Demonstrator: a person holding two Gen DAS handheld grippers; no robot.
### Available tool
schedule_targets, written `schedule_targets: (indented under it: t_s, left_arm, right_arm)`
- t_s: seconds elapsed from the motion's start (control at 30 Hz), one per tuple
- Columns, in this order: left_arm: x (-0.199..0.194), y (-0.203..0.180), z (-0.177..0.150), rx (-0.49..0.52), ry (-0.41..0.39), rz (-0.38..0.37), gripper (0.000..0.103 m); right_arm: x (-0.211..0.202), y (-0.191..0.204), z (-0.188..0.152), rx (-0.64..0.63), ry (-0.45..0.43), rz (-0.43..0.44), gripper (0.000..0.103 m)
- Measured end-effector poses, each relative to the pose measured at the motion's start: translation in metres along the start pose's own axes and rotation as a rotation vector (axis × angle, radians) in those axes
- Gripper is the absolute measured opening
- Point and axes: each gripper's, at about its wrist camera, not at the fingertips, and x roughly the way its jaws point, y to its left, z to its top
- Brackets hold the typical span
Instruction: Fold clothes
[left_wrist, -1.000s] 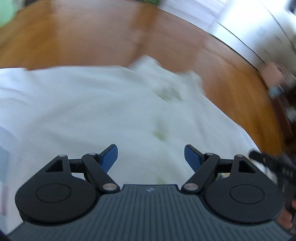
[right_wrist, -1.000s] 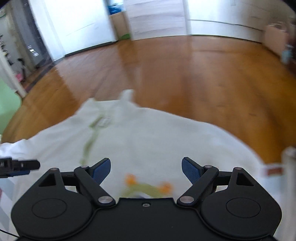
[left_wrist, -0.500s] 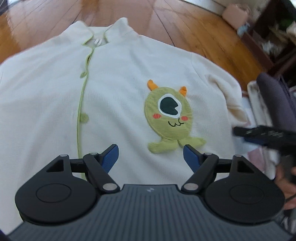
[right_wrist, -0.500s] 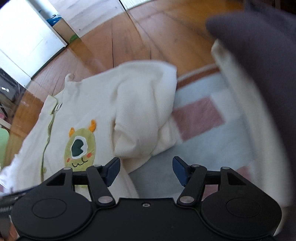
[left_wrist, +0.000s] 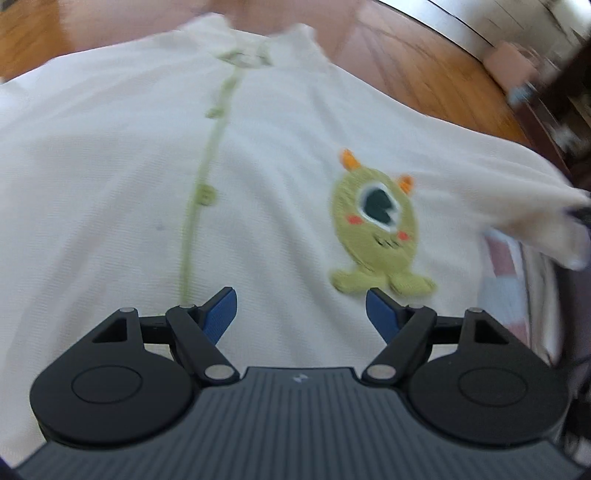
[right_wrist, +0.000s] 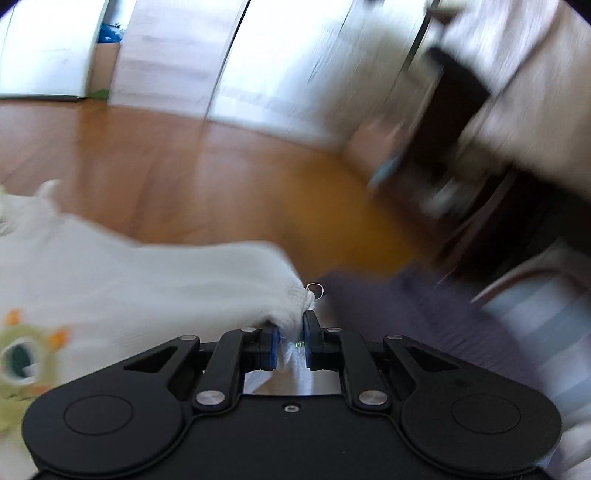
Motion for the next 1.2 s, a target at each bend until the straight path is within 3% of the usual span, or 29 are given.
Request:
schedule_targets:
  t_s: [0.1, 0.13, 0.17, 0.23, 0.27, 0.3, 0.33, 0.37, 0.53, 0.67, 0.8, 0.9, 0.93, 0.97, 1.0, 1.03, 1.1, 1.2]
  left_arm:
    - [-0.001, 0.005, 0.003, -0.028, -0.006, 0.003, 0.077]
    - [0.000, 0.007, 0.004, -0.035, -0.002, -0.001, 0.077]
    - [0.001, 0.009, 0.004, -0.041, 0.002, -0.007, 0.077]
    - [0.005, 0.014, 0.003, -0.050, 0.010, -0.020, 0.077]
    - [0.006, 0.016, 0.002, -0.053, 0.013, -0.024, 0.077]
    - [0.005, 0.018, 0.001, -0.053, 0.010, -0.029, 0.077]
    - [0.005, 0.020, 0.000, -0.053, 0.005, -0.034, 0.077]
    - [0.004, 0.021, -0.001, -0.052, -0.001, -0.039, 0.077]
    - [0.003, 0.017, 0.001, -0.036, -0.034, -0.080, 0.077]
    - [0.006, 0.006, 0.005, 0.004, -0.052, -0.154, 0.076]
    - [0.006, -0.001, 0.002, 0.038, -0.057, -0.172, 0.076]
    - [0.007, -0.007, 0.000, 0.062, -0.059, -0.181, 0.076]
    - [0.007, -0.008, -0.001, 0.070, -0.060, -0.184, 0.076]
    - [0.007, -0.010, -0.002, 0.078, -0.061, -0.187, 0.076]
    - [0.007, -0.009, -0.003, 0.082, -0.059, -0.184, 0.076]
    - [0.008, -0.006, -0.004, 0.078, -0.054, -0.180, 0.076]
    - [0.008, 0.003, -0.005, 0.058, -0.049, -0.179, 0.076]
    - [0.006, 0.007, -0.003, 0.067, -0.081, -0.178, 0.076]
  right_arm:
    - [-0.023, 0.020, 0.006, -0.111, -0.058, 0.040, 0.017]
    - [-0.029, 0.032, 0.005, -0.152, -0.047, 0.124, 0.022]
    - [-0.033, 0.041, 0.004, -0.173, -0.007, 0.258, 0.029]
    - [-0.033, 0.053, -0.002, -0.145, 0.157, 0.609, 0.044]
    - [-0.032, 0.054, -0.007, -0.094, 0.232, 0.757, 0.045]
    - [-0.031, 0.054, -0.012, -0.043, 0.272, 0.842, 0.045]
    - [-0.030, 0.050, -0.016, -0.006, 0.284, 0.868, 0.048]
    - [-0.028, 0.044, -0.020, 0.029, 0.288, 0.866, 0.053]
    - [-0.011, 0.007, -0.029, 0.159, 0.311, 0.731, 0.054]
    - [0.001, -0.004, -0.037, 0.263, 0.345, 0.762, 0.055]
    - [0.022, 0.020, -0.033, 0.339, 0.414, 0.819, 0.062]
    - [0.047, 0.035, -0.033, 0.442, 0.468, 0.712, 0.066]
    - [0.052, 0.041, -0.035, 0.414, 0.449, 0.666, 0.066]
    - [0.053, 0.050, -0.037, 0.335, 0.417, 0.602, 0.060]
    - [0.050, 0.059, -0.040, 0.244, 0.387, 0.535, 0.042]
    - [0.046, 0.065, -0.042, 0.172, 0.360, 0.482, 0.009]
    - [0.032, 0.064, -0.045, 0.106, 0.300, 0.431, 0.008]
    - [0.003, 0.026, -0.030, 0.129, 0.151, 0.411, 0.008]
